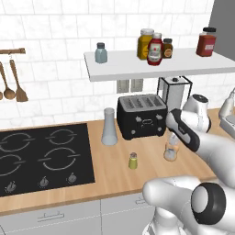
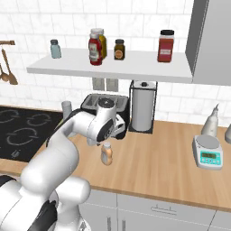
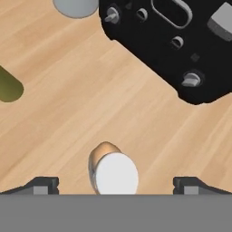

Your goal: Put the shaker and condiment bottle from the counter next to their counterparts in the cabinet.

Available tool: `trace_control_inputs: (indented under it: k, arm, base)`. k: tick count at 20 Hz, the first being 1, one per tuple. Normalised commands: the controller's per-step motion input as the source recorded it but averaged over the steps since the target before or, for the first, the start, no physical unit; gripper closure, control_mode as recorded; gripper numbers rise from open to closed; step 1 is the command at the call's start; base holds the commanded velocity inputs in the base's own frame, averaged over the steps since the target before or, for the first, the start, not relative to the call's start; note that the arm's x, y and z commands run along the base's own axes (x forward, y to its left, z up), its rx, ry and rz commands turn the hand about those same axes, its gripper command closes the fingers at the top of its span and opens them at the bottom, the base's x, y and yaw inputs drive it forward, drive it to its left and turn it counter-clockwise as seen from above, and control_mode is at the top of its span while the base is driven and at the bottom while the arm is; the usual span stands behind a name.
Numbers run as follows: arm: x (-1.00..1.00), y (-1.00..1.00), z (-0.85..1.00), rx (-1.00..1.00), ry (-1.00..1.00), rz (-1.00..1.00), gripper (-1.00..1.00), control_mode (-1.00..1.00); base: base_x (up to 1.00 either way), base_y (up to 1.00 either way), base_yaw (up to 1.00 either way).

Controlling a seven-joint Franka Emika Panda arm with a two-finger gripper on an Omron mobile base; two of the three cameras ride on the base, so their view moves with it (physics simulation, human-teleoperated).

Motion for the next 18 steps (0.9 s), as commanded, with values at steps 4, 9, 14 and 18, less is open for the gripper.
trace_control_inputs:
  k: [4,9,14,18]
  arm:
    - [-0.02,0.0,-0.24,-0.04,-0.04,0.0,-1.0,-1.0]
    - [0.0,0.0,-0.2,-0.03,-0.01,0.0,-1.0,-1.0]
    - [0.0,0.0,-0.11,-0.01,0.0,0.0,-1.0,-1.0]
    - [0.0,0.0,-0.08,-0.02,-0.01,0.0,-1.0,-1.0]
  base:
    - [0.0,0.0,0.0]
    - [0.0,0.0,0.0]
    - [0.0,0.0,0.0]
    - [0.0,0.0,0.0]
